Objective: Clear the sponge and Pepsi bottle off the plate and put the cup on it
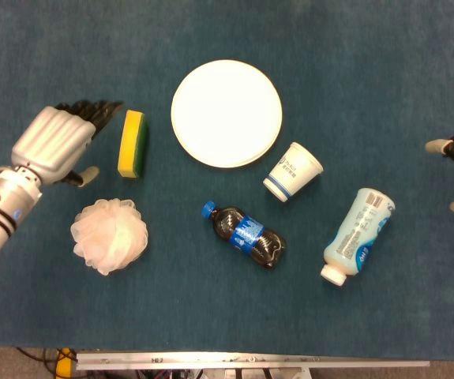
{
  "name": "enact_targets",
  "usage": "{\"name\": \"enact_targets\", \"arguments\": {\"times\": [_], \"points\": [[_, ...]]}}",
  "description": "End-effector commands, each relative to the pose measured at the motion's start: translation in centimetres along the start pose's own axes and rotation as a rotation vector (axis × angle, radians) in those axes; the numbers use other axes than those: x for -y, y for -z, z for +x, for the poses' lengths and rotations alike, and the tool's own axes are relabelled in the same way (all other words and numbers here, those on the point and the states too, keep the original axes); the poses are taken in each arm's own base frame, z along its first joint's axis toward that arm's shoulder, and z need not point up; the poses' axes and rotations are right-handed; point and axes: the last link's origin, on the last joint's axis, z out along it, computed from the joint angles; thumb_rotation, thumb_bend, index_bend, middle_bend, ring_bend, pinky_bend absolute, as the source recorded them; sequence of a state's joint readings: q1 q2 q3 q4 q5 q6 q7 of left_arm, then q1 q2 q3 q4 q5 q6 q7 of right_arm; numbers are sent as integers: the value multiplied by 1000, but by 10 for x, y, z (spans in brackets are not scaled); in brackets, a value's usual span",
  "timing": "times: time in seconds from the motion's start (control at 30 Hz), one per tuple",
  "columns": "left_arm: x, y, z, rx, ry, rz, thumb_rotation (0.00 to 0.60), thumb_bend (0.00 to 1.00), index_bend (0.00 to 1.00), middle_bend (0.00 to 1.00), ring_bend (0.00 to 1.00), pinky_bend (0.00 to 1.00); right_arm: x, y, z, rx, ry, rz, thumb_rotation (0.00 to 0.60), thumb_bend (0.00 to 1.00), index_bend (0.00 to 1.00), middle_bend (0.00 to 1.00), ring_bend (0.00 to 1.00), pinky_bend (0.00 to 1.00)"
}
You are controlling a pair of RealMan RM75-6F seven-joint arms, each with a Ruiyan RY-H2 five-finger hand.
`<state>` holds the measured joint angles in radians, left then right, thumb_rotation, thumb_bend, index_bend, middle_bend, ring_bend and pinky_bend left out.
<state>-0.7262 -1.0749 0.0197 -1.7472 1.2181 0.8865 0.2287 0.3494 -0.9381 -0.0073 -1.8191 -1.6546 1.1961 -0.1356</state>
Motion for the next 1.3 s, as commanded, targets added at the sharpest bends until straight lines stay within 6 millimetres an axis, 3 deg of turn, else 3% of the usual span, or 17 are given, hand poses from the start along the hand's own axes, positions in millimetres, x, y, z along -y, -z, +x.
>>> {"name": "enact_targets", "arguments": {"times": [0.03, 0.1, 0.23, 0.47, 0.67, 0.97, 1.07, 1.17, 1.23, 1.3], "points": [[-14, -14, 2, 14, 14, -12, 450, 240, 0, 87, 122, 264, -1, 1, 0, -1, 0, -2, 600, 0, 281, 412, 312, 477], [-20, -23, 0, 21, 21, -7, 344, 235, 0, 84, 122, 264, -1, 1, 1, -2, -1, -4, 600, 0, 281, 411, 312, 477], [-29, -37, -5, 50, 48, 18, 242, 226, 0, 73, 121, 264, -3, 2, 0, -1, -4, -11, 600, 0, 281, 411, 312, 477], [-45, -58, -12, 59, 62, 73, 207, 222, 0, 37, 104, 267, -5, 3, -1, 4, -5, -15, 600, 0, 281, 412, 312, 477], [-49, -71, -21, 85, -1, 85, 274, 222, 0, 0, 46, 268, -8, 6, -1, 3, -10, -23, 600, 0, 281, 412, 312, 477], [-47, -85, -28, 89, -18, 134, 280, 222, 0, 0, 3, 268, -11, 7, -2, 5, -13, -30, 600, 0, 281, 412, 312, 477], [-45, -87, -30, 85, -31, 150, 309, 222, 0, 0, 0, 268, -12, 8, -2, 5, -14, -34, 600, 0, 281, 411, 312, 477], [-43, -87, -36, 104, -24, 159, 368, 222, 0, 0, 0, 268, -13, 8, -2, 7, -15, -37, 600, 0, 281, 412, 312, 477], [-42, -87, -40, 118, -21, 162, 442, 222, 0, 0, 4, 270, -13, 8, -2, 8, -16, -38, 600, 0, 281, 412, 312, 477], [-42, -86, -45, 130, -14, 165, 556, 222, 0, 0, 26, 296, -13, 8, -2, 9, -16, -36, 600, 0, 281, 412, 312, 477]]}}
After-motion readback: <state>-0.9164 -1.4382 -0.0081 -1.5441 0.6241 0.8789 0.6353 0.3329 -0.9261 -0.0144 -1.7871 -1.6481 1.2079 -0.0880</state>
